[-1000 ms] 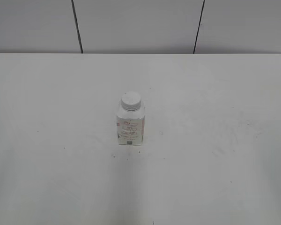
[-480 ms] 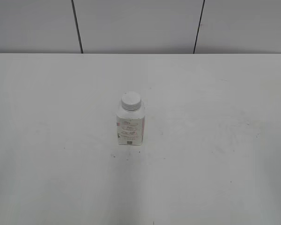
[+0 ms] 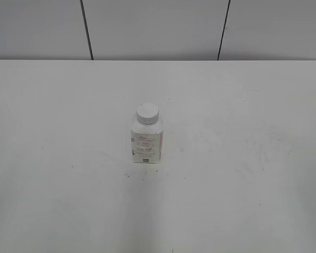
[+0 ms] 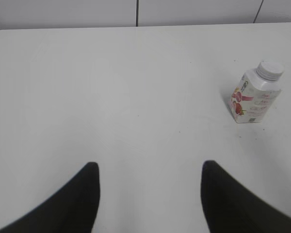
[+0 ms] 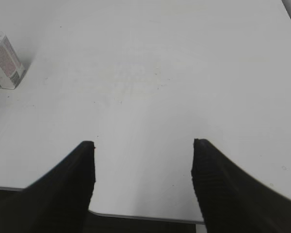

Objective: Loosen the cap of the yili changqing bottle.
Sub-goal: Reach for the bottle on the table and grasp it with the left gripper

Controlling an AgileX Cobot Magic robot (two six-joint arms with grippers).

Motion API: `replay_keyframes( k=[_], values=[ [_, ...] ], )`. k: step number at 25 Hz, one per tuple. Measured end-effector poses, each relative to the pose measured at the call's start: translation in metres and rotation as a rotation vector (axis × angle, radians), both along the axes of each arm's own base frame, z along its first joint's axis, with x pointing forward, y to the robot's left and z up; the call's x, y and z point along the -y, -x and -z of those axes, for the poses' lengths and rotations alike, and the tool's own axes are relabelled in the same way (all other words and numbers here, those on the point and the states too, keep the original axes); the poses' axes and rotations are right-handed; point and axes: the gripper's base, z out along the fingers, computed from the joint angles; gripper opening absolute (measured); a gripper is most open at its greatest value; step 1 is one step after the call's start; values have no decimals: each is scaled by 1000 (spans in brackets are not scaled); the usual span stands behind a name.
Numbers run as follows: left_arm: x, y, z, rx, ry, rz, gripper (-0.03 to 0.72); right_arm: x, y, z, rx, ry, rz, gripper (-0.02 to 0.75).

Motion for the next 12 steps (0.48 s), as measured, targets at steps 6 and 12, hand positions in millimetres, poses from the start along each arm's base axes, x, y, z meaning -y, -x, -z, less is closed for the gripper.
replay_keyframes(
  k=[6, 12],
  values=[
    [0, 0, 0, 0, 0, 0, 419, 0, 0, 0, 0, 0, 0, 500],
    [0, 0, -3, 24, 3, 1, 419, 0, 0, 0, 0, 0, 0, 500]
  ],
)
